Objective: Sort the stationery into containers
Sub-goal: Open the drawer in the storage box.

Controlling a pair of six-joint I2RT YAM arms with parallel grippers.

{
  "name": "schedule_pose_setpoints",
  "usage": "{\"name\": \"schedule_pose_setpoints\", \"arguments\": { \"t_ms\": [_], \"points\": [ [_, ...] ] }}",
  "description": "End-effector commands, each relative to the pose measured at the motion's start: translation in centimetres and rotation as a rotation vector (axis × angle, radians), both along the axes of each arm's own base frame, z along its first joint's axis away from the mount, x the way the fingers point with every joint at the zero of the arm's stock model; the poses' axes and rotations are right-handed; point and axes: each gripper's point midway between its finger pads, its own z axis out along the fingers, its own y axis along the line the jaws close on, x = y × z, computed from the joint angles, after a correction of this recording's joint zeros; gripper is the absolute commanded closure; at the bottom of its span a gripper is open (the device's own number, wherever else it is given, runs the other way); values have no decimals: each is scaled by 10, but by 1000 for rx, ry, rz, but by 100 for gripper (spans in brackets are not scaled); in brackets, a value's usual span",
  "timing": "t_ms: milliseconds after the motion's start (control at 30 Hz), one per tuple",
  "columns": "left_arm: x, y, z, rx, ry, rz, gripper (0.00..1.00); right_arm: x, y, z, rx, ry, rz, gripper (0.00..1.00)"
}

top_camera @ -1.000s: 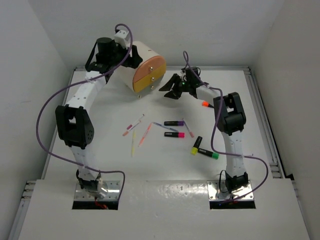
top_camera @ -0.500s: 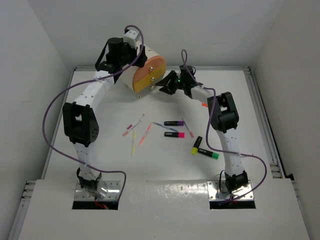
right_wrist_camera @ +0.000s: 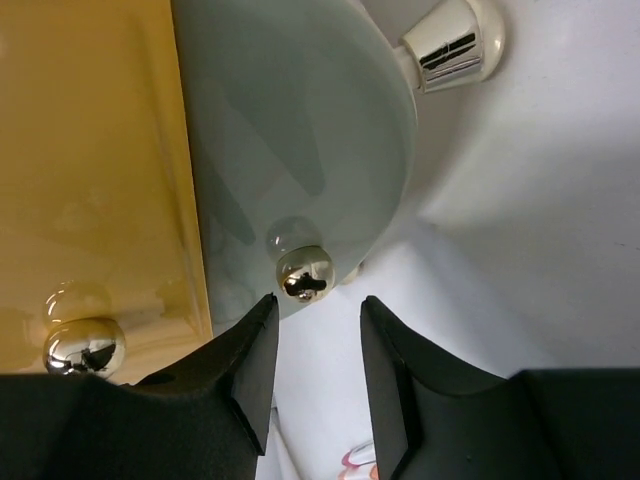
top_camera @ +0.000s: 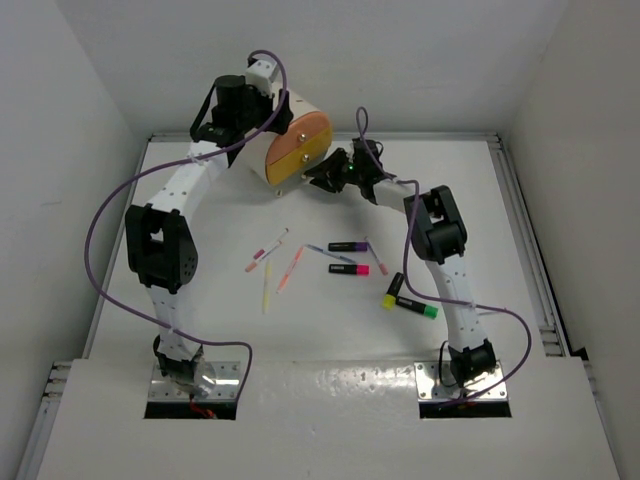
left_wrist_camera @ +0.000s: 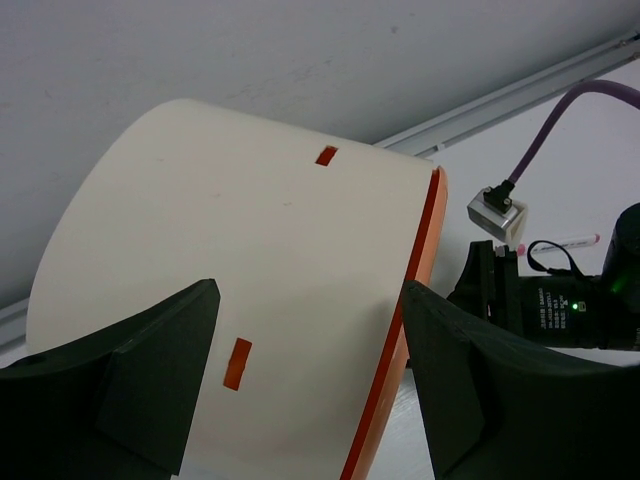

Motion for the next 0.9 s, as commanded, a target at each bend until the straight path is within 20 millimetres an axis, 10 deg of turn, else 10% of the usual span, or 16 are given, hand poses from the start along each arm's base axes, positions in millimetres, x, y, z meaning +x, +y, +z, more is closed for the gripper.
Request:
{"name": "schedule_pose_setpoints", "arguments": {
  "t_ms": [0, 867],
  "points": [
    [2, 2, 23, -36, -45, -5, 20, 8, 11, 29, 58, -85, 9, 60],
    [8, 9, 7, -78, 2, 2, 20, 17, 18, 19, 72, -121, 13, 63]
  ]
}}
